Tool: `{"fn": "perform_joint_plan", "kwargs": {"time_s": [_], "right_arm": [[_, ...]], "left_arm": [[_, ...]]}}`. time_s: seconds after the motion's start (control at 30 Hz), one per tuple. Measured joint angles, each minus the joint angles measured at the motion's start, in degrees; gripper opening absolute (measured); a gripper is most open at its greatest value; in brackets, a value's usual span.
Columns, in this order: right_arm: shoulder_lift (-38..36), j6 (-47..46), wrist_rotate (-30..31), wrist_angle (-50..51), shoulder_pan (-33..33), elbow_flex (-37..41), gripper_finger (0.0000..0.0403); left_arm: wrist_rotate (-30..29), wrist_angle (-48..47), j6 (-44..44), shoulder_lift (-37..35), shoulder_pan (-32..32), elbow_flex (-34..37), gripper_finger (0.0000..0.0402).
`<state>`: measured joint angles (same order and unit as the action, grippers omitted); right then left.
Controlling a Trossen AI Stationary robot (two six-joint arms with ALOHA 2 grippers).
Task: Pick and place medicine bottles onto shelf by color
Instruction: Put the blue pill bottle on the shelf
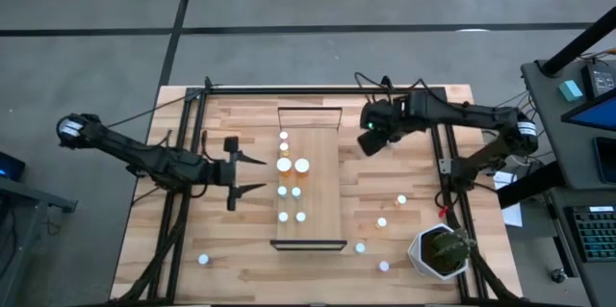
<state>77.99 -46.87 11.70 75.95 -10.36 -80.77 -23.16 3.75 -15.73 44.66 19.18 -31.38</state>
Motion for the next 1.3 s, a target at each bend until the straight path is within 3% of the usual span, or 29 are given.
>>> {"fn": "perform_joint_plan", "kwargs": {"time_s": [0.2,0.47,0.63,0.87,1.3], "right_arm": [[-0.06,-3.41,-1.15,-0.31,-5.34,4.95,0.0195],[0.07,-7.4,-0.61,-7.23,-6.94,13.77,0.0231],[0.07,-9.36,3.06,-10.58,-7.31,19.57,0.0235],[0.07,-9.04,3.35,-19.97,-8.99,26.17,0.0235],[0.07,-7.95,8.72,-24.71,-10.31,29.99,0.0227]], "left_arm": [[-1.44,-1.83,-5.94,-4.46,-0.02,0.0,0.024],[-1.84,-6.11,-5.96,-8.59,-0.04,-0.01,0.024],[-1.84,-7.56,-5.96,-9.35,-0.04,-0.02,0.024],[-1.92,-7.39,-6.09,-8.91,-0.04,-0.02,0.024],[-2.89,-7.24,-6.2,-8.33,0.0,-0.02,0.024]]}}
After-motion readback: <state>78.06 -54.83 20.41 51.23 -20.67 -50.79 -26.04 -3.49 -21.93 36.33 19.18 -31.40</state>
